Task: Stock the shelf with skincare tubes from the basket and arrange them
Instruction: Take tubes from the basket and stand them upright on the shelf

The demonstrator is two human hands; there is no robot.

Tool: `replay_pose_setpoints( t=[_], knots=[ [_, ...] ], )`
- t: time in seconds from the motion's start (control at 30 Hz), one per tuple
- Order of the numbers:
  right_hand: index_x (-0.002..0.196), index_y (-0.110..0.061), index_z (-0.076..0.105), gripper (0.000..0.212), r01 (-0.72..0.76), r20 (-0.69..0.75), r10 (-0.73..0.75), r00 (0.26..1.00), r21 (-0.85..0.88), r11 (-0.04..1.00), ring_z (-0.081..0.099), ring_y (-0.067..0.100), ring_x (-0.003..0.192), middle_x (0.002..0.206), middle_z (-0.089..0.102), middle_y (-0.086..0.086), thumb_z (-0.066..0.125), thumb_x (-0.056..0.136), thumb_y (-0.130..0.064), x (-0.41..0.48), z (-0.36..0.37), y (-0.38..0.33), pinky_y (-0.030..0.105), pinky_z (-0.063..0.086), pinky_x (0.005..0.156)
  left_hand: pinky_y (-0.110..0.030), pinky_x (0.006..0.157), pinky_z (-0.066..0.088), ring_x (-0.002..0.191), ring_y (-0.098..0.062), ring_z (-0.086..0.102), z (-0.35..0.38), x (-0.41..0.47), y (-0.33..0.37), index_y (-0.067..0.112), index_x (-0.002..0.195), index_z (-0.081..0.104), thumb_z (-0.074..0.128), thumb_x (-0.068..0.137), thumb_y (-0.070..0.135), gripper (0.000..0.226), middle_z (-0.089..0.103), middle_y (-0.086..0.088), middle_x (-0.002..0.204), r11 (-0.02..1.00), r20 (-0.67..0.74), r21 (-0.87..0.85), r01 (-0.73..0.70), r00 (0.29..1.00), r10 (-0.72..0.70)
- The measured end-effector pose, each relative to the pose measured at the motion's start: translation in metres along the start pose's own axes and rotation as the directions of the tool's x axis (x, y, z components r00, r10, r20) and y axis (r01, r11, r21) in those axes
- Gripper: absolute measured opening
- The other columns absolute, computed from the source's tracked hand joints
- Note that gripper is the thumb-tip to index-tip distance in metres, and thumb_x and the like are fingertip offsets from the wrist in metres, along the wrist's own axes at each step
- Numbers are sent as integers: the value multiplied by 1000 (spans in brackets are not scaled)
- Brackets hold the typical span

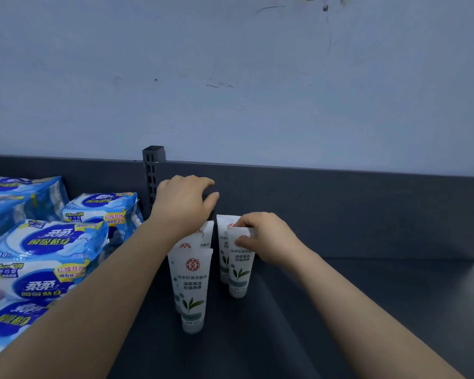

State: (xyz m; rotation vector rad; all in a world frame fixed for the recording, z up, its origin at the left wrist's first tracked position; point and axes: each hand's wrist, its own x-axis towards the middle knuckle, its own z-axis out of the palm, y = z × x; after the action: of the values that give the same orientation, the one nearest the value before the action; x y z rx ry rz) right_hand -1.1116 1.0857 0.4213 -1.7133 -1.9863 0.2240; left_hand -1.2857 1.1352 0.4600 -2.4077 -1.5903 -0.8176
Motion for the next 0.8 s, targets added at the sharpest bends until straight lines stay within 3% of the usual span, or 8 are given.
replay_pose_setpoints(
  t=[0.2, 0.4, 0.6, 0.7, 0.8],
  knots=[
    [116, -24, 63, 27, 86, -14, -88, 996, -108, 990, 46, 18, 114, 116, 62, -5, 59, 90, -23, 4, 3, 2, 36, 41, 97, -41, 103, 30, 119, -24, 50, -2, -12, 0, 29, 131, 52, 40, 96, 42, 40, 62, 3, 122, 999, -20, 26, 39, 999, -38],
    [125, -29, 56, 38, 133, -135, -152, 979, -143, 981, 37, 16, 125, 130, 54, -11, 62, 88, -33, -1, -3, 7, 34, 29, 107, -43, 105, 29, 123, -25, 47, -5, -19, 2, 29, 137, 46, 40, 95, 44, 45, 58, 3, 129, 996, -30, 54, 64, 998, -63],
    [128, -24, 56, 38, 203, -251, -250, 935, -197, 959, 44, 15, 127, 130, 57, -9, 58, 90, -32, -23, -17, 9, 36, 29, 109, -43, 103, 30, 121, -26, 49, -19, -44, 15, 27, 137, 45, 41, 94, 46, 46, 60, 2, 127, 990, -64, 112, 84, 995, -78],
    [126, -20, 58, 37, 248, -272, -293, 917, -188, 950, 52, 14, 116, 119, 62, -8, 57, 90, -30, -36, -23, 8, 39, 36, 106, -42, 102, 31, 119, -27, 50, -31, -65, 25, 27, 136, 46, 42, 94, 46, 46, 61, 1, 124, 985, -84, 129, 115, 991, -105],
    [130, -21, 55, 39, 279, -270, -311, 911, -151, 948, 47, 16, 125, 125, 60, -6, 56, 92, -30, -52, -24, 3, 39, 28, 112, -41, 100, 32, 117, -28, 51, -41, -91, 33, 26, 134, 49, 45, 92, 46, 46, 63, 0, 121, 976, -117, 150, 158, 983, -142]
  ],
)
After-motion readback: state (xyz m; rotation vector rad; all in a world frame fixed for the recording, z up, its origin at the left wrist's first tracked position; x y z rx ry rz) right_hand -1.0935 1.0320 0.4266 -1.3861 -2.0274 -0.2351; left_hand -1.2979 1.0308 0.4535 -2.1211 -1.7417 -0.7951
